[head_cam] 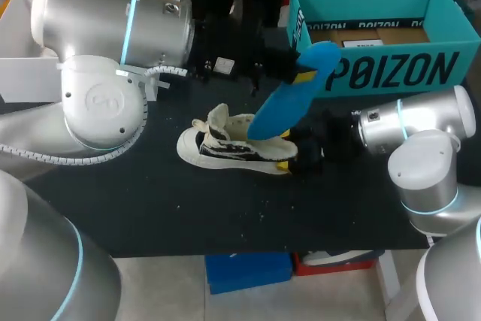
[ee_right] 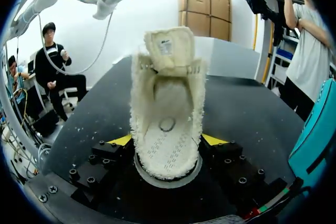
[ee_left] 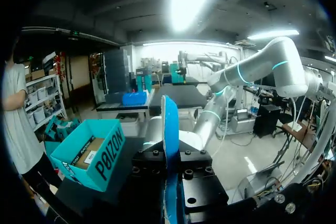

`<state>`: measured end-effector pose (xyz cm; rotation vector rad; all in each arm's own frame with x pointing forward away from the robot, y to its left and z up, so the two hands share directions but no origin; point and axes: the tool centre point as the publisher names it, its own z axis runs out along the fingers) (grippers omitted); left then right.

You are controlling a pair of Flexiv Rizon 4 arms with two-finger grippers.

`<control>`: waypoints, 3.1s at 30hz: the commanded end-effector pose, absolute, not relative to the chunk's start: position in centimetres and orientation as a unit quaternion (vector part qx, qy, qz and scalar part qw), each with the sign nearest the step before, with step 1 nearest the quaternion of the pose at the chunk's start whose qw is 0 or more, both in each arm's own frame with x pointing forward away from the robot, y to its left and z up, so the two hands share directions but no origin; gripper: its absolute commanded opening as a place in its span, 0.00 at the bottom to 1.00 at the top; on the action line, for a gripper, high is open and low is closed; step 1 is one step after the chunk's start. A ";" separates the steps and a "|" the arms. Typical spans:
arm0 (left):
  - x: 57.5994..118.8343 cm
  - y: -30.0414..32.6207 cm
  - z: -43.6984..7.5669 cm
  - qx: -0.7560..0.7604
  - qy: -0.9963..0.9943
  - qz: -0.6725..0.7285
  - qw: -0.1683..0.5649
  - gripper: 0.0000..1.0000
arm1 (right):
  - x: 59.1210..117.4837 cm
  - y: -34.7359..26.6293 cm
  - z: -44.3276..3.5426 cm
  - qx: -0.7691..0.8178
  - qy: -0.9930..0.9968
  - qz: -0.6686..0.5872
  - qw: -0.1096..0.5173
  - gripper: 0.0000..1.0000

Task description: Take the shoe out of the shoebox, open the shoe tongue, remove and reinsert the insole, then place the shoe into the shoebox

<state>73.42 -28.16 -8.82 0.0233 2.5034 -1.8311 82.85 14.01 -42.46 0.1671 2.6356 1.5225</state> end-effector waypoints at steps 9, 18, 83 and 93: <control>71.9 -24.4 -8.9 -0.071 0.758 -0.646 -0.059 0.00 | 82.8 14.1 -42.8 0.056 0.864 0.498 0.047 0.00; 69.5 -23.5 -4.1 -0.145 0.690 -0.694 -0.144 0.00 | 82.8 14.1 -42.8 0.056 0.864 0.498 0.047 0.00; 63.8 -22.7 9.7 -0.068 0.621 -0.757 -0.191 0.00 | 83.7 11.9 -38.8 0.029 0.991 0.116 0.053 1.00; 63.8 -22.7 9.7 -0.068 0.621 -0.757 -0.191 0.00 | 83.6 12.1 -39.2 0.018 0.996 0.077 0.047 1.00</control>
